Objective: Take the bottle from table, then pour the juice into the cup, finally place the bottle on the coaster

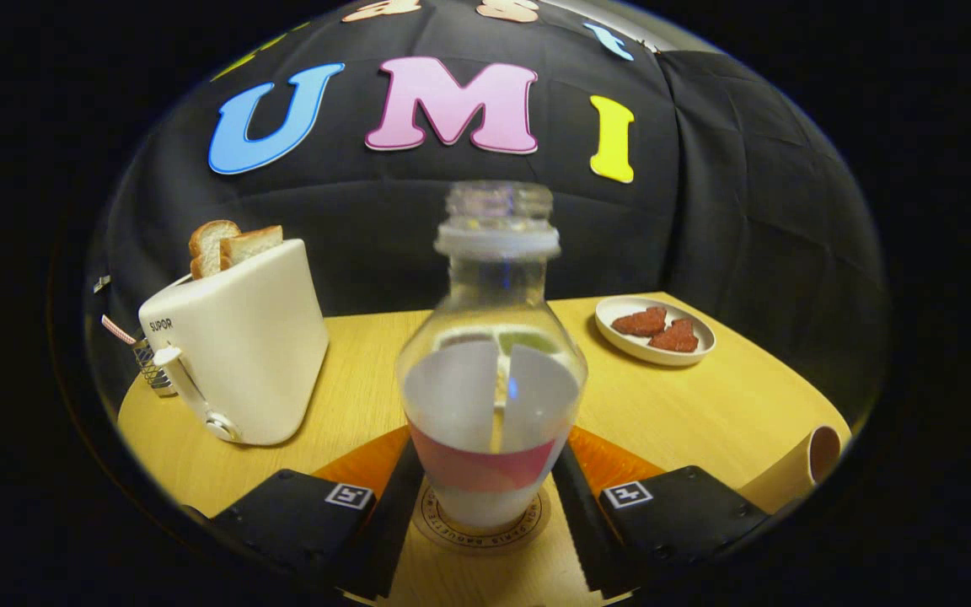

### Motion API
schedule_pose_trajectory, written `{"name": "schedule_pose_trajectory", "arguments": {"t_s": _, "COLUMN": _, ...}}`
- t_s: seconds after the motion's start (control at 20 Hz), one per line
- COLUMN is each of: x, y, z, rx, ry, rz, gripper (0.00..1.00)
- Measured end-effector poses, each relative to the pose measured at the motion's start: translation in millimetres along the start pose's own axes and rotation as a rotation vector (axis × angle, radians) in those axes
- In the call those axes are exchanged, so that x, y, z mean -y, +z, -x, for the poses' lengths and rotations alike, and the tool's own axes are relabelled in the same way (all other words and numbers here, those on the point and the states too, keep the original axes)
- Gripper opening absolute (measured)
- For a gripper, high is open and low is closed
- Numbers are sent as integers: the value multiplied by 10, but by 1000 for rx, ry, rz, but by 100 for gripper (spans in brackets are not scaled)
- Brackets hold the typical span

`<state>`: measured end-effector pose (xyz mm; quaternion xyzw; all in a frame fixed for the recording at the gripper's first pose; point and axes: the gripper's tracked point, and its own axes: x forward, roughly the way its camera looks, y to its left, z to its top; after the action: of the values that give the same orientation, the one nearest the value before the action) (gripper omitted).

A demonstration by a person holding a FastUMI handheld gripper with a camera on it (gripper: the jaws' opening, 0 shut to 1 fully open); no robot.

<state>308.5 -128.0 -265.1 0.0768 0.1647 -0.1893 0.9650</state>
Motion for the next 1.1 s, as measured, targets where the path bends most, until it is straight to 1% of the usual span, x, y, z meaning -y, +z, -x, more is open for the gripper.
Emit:
{"name": "schedule_pose_trajectory", "arguments": {"t_s": 0.1, "x": -13, "y": 46, "z": 54, "rx": 16, "ry": 8, "rz": -14, "gripper": 97}}
{"name": "schedule_pose_trajectory", "arguments": {"t_s": 0.15, "x": -8, "y": 59, "z": 102, "rx": 18, "ry": 9, "rz": -14, "gripper": 99}}
{"name": "schedule_pose_trajectory", "arguments": {"t_s": 0.25, "x": -7, "y": 65, "z": 186, "rx": 11, "ry": 7, "rz": -9, "gripper": 99}}
{"name": "schedule_pose_trajectory", "arguments": {"t_s": 0.4, "x": -62, "y": 62, "z": 362, "rx": 9, "ry": 27, "rz": 2, "gripper": 99}}
{"name": "schedule_pose_trajectory", "arguments": {"t_s": 0.65, "x": -73, "y": 24, "z": 843, "rx": 3, "ry": 48, "rz": 60, "gripper": 98}}
{"name": "schedule_pose_trajectory", "arguments": {"t_s": 0.75, "x": -68, "y": 117, "z": 1095, "rx": 24, "ry": 61, "rz": 84, "gripper": 96}}
{"name": "schedule_pose_trajectory", "arguments": {"t_s": 0.85, "x": -79, "y": 308, "z": 1377, "rx": 80, "ry": 88, "rz": 76, "gripper": 96}}
{"name": "schedule_pose_trajectory", "arguments": {"t_s": 1.0, "x": -27, "y": 517, "z": 1761, "rx": 135, "ry": 101, "rz": 61, "gripper": 96}}
{"name": "schedule_pose_trajectory", "arguments": {"t_s": 1.1, "x": -4, "y": 727, "z": 2048, "rx": 177, "ry": 125, "rz": 64, "gripper": 96}}
